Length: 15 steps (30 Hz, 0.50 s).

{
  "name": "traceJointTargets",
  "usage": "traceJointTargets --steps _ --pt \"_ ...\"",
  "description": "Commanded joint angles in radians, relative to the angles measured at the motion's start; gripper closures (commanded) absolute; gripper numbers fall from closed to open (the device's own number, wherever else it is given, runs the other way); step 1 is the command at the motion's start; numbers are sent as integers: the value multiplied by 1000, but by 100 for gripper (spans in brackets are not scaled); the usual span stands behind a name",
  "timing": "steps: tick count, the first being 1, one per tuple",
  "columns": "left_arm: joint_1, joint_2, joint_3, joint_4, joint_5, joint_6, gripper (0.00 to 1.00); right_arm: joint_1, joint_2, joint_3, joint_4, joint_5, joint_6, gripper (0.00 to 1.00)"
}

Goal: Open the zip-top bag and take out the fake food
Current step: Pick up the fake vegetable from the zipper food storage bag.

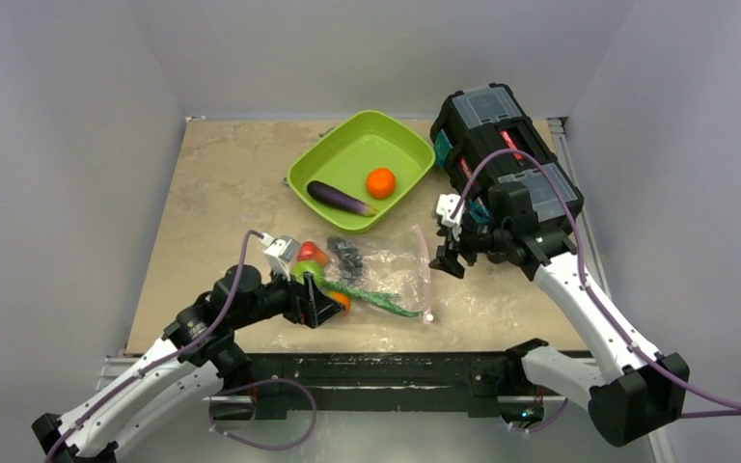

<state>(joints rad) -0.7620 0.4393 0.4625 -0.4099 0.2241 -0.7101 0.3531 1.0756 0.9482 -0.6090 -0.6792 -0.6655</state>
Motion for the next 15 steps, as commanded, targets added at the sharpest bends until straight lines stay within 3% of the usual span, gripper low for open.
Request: traceJointTargets --steps 1,15 --pt "-23 28 8 60 -63 32 8 1 -61 -50 -59 6 -70 31" --pt "-38 66 -31 74 -111 68 9 1 -67 -207 -20 103 -366 37"
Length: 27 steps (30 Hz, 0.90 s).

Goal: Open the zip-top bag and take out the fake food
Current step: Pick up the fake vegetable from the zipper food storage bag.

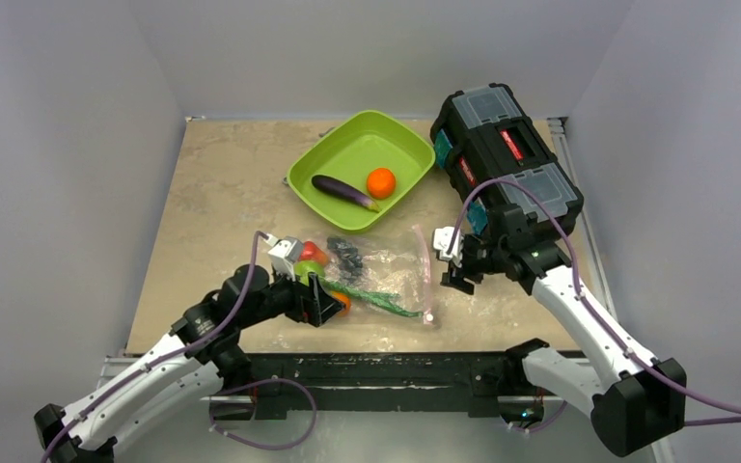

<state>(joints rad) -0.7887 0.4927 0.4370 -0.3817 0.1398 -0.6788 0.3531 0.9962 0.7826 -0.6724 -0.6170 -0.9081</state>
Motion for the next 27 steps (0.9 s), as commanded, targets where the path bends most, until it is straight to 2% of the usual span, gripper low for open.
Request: traceJointTargets --steps 1,7,11,17,20,23,27 --pt "-11 15 -5 46 -28 41 10 1 19 -56 57 39 -142 37" --pt "-38 50 10 71 -52 112 13 1 81 -107 134 26 -238 40" --pt "-111 85 32 137 -110 258 13 5 143 -76 160 -31 -256 42" --pt "-231 211 62 258 -134 570 11 39 267 0 155 -80 -223 55" --pt "-315 273 49 333 -200 761 10 52 320 30 150 -107 -188 61" --pt "-405 329 -7 483 -263 970 9 59 358 53 137 -142 -159 64" --pt "-461 449 -27 618 -376 1144 8 67 414 87 120 -174 -113 67"
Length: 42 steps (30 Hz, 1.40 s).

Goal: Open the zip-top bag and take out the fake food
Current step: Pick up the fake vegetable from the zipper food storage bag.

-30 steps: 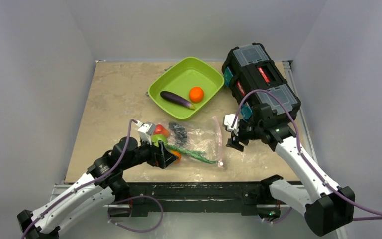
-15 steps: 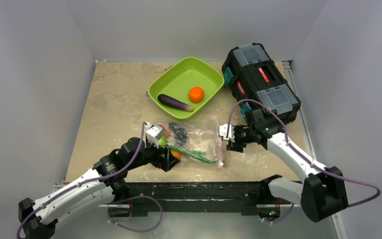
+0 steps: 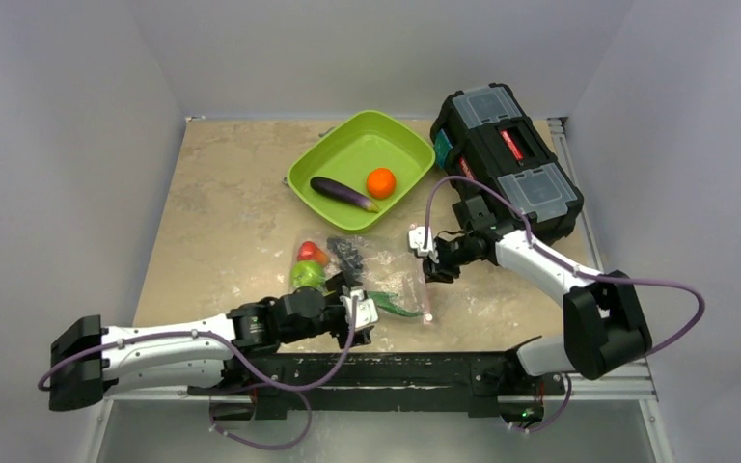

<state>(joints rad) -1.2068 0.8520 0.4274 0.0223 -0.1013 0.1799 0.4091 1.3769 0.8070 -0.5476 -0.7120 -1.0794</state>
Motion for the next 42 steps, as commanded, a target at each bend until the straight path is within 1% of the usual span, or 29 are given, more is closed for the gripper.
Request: traceJointTargets --steps 1,5,9,14,19,21,26,29,33,37,42 --pt "-52 126 -10 227 -151 311 8 12 48 72 -12 -85 69 67" --pt "-87 265 8 300 -232 374 8 12 100 112 -45 -101 106 67" --pt "-97 364 10 379 -314 387 10 12 150 138 -51 -101 159 67" --pt "-97 442 31 430 -375 366 22 12 219 169 -38 -39 260 67" --pt "-97 510 47 453 -409 332 35 15 265 186 -41 -12 308 68" --pt "-97 527 48 454 -410 318 38 16 280 196 -42 1 324 68" --pt "-97 555 51 457 -414 287 57 23 310 216 -66 -33 331 67" --pt "-97 564 56 448 -419 265 74 29 332 249 -107 -66 328 66" --pt "-95 567 54 440 -424 233 80 39 355 282 -152 -112 335 64" --pt "-96 559 53 436 -424 203 83 66 384 297 -189 -141 353 61" --pt "-96 558 53 438 -411 186 86 97 404 303 -183 -139 395 56"
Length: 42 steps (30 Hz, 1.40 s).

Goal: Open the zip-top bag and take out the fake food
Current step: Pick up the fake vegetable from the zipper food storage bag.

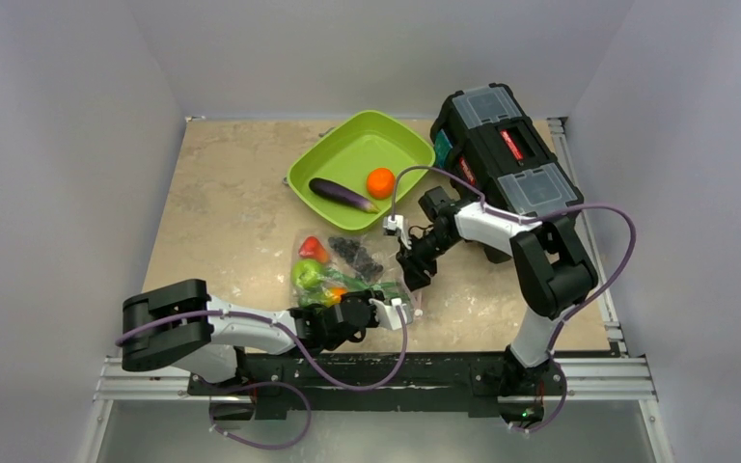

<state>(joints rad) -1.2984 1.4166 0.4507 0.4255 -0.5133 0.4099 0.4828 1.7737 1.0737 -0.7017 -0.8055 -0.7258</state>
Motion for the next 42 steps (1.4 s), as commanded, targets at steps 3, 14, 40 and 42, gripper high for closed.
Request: traceJointTargets --steps 3,14,40,42 --pt "-4 -6 30 35 5 -56 89 44 20 44 -30 -42 61 53" --pt "-4 -11 37 38 12 -68 95 59 58 63 -84 -104 63 47" --pt "-4 -461 -92 -123 115 -262 26 85 -161 89 -119 238 -24 100" --pt "-4 -536 -113 -158 123 -279 25 84 -169 91 -117 291 -23 100"
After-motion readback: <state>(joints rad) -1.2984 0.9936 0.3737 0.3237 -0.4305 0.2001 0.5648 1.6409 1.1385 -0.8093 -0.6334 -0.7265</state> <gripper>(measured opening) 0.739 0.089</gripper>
